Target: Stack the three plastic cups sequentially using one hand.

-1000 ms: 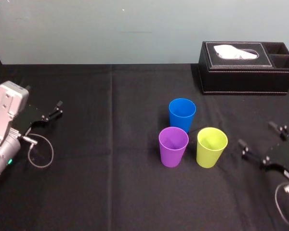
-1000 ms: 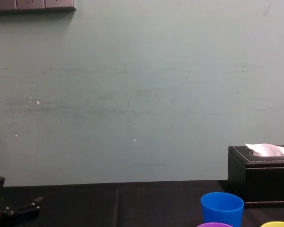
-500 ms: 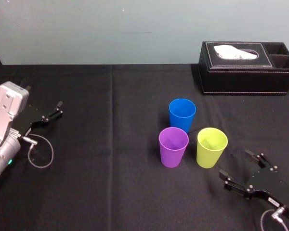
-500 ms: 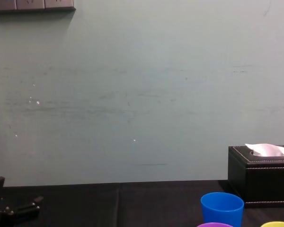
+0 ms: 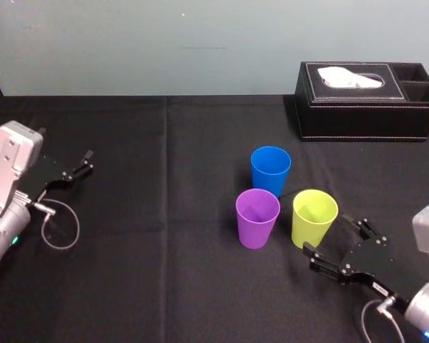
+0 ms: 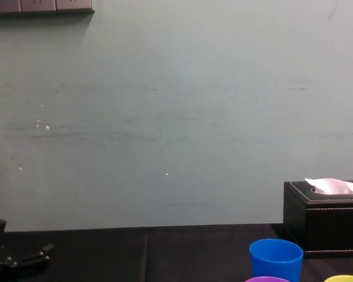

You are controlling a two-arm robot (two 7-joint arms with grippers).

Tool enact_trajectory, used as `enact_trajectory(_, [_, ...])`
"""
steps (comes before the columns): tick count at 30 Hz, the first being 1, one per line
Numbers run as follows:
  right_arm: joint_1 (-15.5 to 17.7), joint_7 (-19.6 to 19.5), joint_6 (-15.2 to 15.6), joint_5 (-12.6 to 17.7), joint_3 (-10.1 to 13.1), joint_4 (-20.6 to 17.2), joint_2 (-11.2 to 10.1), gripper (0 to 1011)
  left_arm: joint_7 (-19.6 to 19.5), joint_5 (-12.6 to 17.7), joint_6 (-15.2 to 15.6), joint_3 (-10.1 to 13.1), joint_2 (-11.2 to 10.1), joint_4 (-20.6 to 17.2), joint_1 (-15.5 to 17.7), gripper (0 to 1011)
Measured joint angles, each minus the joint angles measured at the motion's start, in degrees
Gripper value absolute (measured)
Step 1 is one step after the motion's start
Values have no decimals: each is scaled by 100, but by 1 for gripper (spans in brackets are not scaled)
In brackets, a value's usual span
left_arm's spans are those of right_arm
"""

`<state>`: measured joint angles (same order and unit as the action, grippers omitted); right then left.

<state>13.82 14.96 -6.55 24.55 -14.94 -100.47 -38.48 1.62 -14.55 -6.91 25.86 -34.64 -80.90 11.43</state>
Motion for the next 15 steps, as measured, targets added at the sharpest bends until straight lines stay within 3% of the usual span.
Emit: enact_trajectory(15, [-130,-207,133,-286,102,110,414,1003,0,0,0,0,0,0,0,1012])
